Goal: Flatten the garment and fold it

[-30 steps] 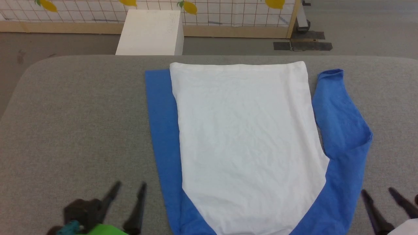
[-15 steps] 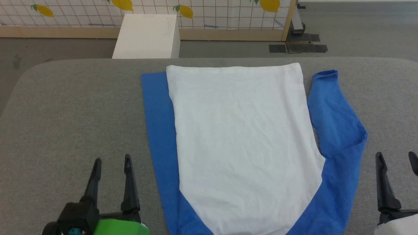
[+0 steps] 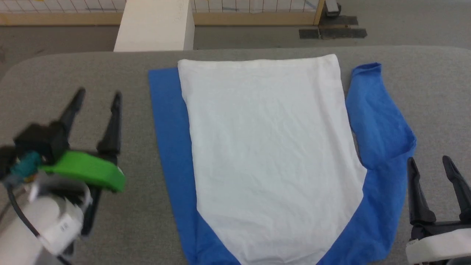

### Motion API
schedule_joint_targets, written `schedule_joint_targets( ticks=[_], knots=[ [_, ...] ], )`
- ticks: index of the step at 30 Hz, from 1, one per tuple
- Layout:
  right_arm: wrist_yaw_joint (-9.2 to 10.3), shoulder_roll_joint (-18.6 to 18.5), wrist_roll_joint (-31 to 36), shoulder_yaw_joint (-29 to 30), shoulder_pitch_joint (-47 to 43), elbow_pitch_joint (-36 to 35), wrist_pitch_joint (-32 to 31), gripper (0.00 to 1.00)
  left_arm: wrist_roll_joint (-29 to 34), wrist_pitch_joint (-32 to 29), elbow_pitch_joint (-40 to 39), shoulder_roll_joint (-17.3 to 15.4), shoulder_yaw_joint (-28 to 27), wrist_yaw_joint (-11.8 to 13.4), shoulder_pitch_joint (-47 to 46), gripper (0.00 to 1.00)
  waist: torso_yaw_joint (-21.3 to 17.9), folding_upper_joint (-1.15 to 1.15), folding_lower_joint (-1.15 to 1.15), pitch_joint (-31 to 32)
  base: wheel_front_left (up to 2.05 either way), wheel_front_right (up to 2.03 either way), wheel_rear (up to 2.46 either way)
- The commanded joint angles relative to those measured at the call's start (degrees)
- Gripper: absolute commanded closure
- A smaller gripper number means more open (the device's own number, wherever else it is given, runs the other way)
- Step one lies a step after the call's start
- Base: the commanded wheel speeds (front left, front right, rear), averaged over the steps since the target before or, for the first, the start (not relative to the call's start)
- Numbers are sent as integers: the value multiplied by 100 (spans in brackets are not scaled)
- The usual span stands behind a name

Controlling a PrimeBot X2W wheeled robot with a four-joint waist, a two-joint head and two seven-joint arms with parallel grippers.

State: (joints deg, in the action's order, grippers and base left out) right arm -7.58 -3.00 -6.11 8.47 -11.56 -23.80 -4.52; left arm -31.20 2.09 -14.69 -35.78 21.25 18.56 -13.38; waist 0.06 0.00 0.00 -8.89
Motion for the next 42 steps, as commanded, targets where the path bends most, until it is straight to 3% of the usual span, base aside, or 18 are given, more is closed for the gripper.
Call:
schedule_joint_targets(
  ticks=[1,6,12,16,22,35,36,37,42],
  knots=[
    [9,12,3,-71,184,-61,8,0,-116,-236,108,-85,-99,-123,-516,0,-17,0,0,-476,0,0,0],
    [9,12,170,-236,488,-269,-23,0,-148,-1218,778,-488,-44,-771,-2280,0,-20,0,0,-1223,0,0,0],
    [9,12,296,-320,847,-532,-33,0,-268,-2100,1549,-394,253,-1406,-3852,0,-55,0,0,-2079,0,0,0],
    [9,12,276,-432,1055,-575,-2,0,-255,-2550,2060,-433,413,-1622,-4347,0,-207,0,0,-2459,0,0,0],
    [9,12,192,-393,1172,-586,47,0,-220,-3161,2596,-576,661,-1857,-4648,0,-439,0,0,-2936,0,0,0],
    [9,13,158,-311,1308,-488,123,0,-377,-3402,3098,-595,671,-1738,-4559,0,-694,0,0,-3387,0,0,0],
    [9,13,154,-294,1307,-489,123,0,-402,-3426,3119,-587,679,-1747,-4544,26,-694,0,0,-3400,0,0,0],
    [9,13,151,-280,1305,-491,125,0,-424,-3441,3131,-581,696,-1777,-4528,100,-691,0,0,-3410,0,0,0],
    [9,13,167,-248,1315,-472,114,0,-596,-3391,3174,-515,648,-1814,-4465,100,-610,0,0,-3347,0,0,0]
  ],
)
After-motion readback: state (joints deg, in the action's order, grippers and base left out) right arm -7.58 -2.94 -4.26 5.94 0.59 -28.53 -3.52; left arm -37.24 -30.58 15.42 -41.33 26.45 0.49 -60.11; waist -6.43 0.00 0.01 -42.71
